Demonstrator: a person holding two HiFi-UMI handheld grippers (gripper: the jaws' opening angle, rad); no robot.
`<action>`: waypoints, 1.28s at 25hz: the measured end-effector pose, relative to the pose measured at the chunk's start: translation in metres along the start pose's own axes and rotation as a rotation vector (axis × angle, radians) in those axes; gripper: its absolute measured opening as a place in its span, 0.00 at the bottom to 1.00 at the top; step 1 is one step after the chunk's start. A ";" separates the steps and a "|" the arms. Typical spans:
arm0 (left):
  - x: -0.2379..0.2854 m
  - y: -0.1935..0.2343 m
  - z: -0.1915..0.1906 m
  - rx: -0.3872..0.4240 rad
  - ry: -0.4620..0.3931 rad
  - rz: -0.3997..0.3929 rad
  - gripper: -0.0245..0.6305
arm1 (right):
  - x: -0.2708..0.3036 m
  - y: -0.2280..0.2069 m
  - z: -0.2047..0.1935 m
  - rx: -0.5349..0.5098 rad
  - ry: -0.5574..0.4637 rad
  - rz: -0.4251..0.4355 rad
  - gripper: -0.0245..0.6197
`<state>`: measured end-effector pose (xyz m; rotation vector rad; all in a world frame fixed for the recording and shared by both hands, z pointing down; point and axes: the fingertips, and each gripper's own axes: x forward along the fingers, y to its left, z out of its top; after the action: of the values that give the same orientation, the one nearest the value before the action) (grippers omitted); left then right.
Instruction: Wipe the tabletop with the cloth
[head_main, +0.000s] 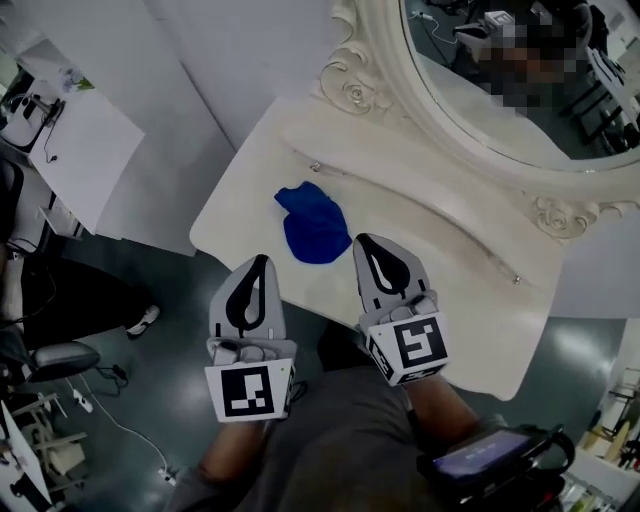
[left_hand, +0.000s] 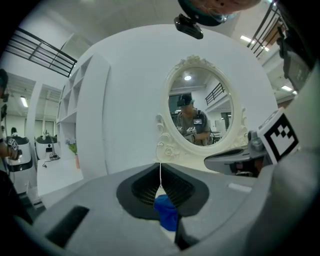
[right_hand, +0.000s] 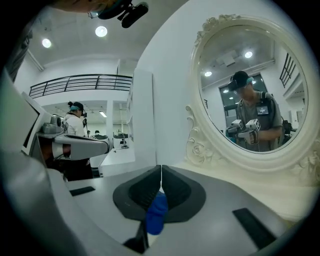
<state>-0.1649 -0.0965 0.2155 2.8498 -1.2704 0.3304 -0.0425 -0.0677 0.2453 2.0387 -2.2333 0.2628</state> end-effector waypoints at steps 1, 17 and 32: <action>0.011 0.000 0.006 0.011 -0.008 -0.009 0.07 | 0.006 -0.006 0.005 0.000 -0.006 0.001 0.06; 0.120 -0.016 0.024 0.097 0.009 -0.185 0.07 | 0.037 -0.073 0.021 0.088 -0.045 -0.087 0.06; 0.186 -0.053 -0.159 0.003 0.384 -0.570 0.71 | 0.049 -0.097 -0.078 0.189 0.191 -0.291 0.06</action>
<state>-0.0355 -0.1831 0.4112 2.7936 -0.3734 0.7963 0.0466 -0.1079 0.3368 2.2868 -1.8342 0.6308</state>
